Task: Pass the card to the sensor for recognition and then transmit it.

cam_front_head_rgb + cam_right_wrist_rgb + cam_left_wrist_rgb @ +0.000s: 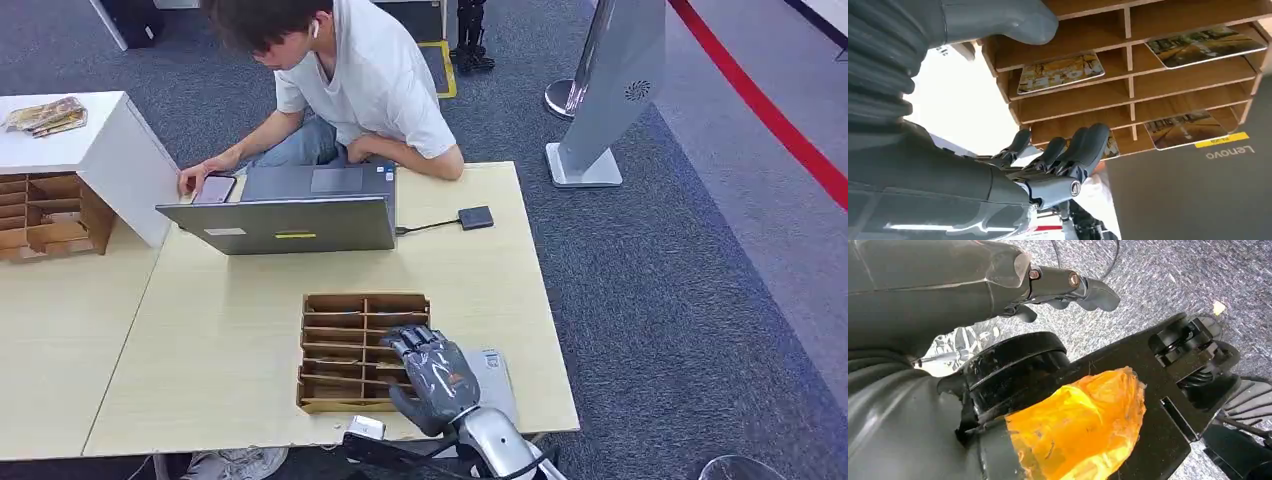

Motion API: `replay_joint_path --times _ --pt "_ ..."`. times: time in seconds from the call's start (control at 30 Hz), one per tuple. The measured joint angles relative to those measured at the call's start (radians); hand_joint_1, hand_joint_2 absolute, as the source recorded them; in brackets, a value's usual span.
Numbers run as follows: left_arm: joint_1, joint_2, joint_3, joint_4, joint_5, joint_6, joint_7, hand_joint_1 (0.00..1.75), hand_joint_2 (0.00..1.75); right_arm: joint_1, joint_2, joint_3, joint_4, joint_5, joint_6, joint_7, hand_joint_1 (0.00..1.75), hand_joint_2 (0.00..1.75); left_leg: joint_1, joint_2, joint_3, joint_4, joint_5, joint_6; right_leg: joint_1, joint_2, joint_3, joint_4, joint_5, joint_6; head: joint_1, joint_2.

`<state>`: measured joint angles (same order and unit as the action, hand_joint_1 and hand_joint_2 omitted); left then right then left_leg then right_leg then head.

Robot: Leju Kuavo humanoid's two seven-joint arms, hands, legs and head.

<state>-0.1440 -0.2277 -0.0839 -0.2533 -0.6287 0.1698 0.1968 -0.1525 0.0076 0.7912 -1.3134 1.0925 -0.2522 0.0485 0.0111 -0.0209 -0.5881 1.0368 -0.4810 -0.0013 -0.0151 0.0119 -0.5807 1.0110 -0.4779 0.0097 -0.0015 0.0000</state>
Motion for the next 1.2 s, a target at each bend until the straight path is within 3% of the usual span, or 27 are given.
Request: replay_joint_path --times 0.93,1.07,1.13,1.2 --pt "-0.001 0.000 -0.021 0.000 0.000 -0.005 0.004 0.00 0.00 -0.002 0.002 0.000 0.024 0.003 0.012 0.004 0.70 1.75 0.000 0.000 0.000 0.000 0.000 0.000 0.000 0.000 0.000 0.000 0.000 0.000 0.000 0.000" --pt "-0.001 0.000 -0.021 0.000 0.000 -0.005 0.004 0.00 0.00 -0.003 0.002 0.000 0.024 0.003 0.012 0.004 0.80 1.75 0.000 0.000 0.000 0.000 0.000 0.000 0.000 0.000 0.000 0.000 0.000 0.000 0.000 0.000" --pt "-0.001 0.000 -0.021 0.000 0.000 -0.006 0.004 0.00 0.00 -0.003 0.002 0.000 0.024 0.004 0.012 0.004 0.94 1.75 0.000 0.000 0.000 0.000 0.000 0.000 0.000 0.000 0.000 0.000 0.000 0.000 0.000 0.000" --pt "-0.001 0.000 -0.021 0.000 0.000 -0.006 0.004 0.00 0.00 -0.003 0.002 0.000 0.026 0.006 0.012 0.005 1.31 1.75 0.000 0.000 0.000 0.000 0.000 0.000 0.000 0.000 0.000 0.000 0.000 0.000 0.000 0.000"
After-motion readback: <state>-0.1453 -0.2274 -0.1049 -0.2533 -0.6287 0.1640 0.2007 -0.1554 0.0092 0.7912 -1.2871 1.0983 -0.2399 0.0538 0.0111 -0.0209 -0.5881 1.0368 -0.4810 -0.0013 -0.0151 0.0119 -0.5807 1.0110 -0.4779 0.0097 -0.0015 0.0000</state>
